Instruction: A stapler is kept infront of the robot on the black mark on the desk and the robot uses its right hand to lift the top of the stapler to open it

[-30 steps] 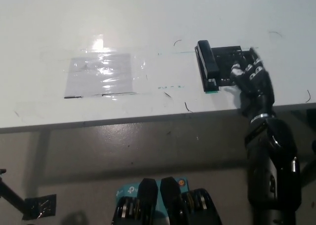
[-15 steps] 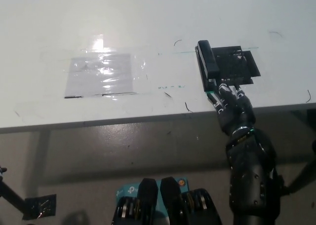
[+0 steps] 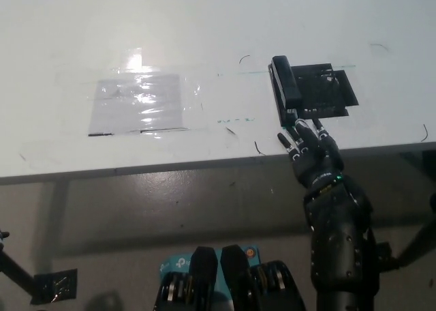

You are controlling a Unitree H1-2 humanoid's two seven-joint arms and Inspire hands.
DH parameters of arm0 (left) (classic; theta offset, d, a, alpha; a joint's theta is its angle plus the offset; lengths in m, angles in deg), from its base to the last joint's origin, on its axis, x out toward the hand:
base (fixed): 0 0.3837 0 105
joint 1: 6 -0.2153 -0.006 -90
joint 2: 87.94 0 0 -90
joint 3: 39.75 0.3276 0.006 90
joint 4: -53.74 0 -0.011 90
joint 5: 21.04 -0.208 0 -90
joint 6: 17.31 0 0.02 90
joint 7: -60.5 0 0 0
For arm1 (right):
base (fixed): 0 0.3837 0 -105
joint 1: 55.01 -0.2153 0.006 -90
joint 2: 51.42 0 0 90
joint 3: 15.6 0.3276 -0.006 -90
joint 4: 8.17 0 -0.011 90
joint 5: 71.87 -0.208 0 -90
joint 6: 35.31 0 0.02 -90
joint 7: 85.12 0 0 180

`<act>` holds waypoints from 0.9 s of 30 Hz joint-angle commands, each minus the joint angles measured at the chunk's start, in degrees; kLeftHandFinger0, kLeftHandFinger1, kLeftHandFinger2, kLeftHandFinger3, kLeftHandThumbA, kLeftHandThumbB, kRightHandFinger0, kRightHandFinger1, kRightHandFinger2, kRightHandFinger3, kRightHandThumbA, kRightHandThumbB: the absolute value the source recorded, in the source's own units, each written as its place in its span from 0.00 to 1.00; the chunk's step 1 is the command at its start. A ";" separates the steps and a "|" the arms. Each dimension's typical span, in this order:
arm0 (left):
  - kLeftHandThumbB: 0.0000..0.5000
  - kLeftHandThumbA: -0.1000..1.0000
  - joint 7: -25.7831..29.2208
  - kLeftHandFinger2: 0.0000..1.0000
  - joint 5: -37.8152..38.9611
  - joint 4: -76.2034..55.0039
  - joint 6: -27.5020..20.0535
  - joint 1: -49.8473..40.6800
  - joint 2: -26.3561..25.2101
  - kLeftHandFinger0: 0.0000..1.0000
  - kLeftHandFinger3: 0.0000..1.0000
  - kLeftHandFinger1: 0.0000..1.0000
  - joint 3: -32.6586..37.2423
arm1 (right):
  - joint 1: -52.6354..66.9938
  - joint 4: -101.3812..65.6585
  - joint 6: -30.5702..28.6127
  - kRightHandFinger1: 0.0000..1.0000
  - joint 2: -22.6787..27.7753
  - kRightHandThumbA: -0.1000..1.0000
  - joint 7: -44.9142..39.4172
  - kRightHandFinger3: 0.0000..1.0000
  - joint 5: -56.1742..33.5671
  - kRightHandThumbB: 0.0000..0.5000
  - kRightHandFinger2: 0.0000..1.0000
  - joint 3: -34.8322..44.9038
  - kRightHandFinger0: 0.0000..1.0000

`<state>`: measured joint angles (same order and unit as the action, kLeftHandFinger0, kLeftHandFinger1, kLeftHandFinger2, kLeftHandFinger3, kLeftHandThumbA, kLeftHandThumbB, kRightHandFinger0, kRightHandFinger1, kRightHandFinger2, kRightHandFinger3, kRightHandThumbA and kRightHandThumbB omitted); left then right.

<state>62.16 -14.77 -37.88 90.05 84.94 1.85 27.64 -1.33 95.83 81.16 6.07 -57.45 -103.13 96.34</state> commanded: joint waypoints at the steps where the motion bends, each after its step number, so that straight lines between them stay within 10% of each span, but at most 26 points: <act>1: 0.00 0.51 0.19 0.45 0.55 -1.93 -1.02 0.45 -1.40 0.19 0.71 0.21 -0.42 | -5.02 1.97 -0.36 0.78 0.06 0.47 -0.82 1.00 -1.43 0.00 0.88 0.28 0.73; 8: 0.00 0.51 0.02 0.45 0.82 -2.15 -0.59 0.14 -1.29 0.18 0.71 0.20 -0.46 | -10.59 7.34 -2.17 0.72 1.32 0.54 -2.18 1.00 -1.04 0.00 0.82 0.03 0.64; 27: 0.00 0.48 0.43 0.42 0.68 -2.31 -0.32 -1.76 -0.48 0.17 0.68 0.19 -0.46 | -27.27 16.83 -6.71 0.61 7.69 0.32 -2.95 0.90 2.30 0.00 0.72 -1.00 0.54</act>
<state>62.15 -14.69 -38.69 90.19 83.27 2.07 27.61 -18.27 112.08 79.92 12.08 -57.49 -101.78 96.46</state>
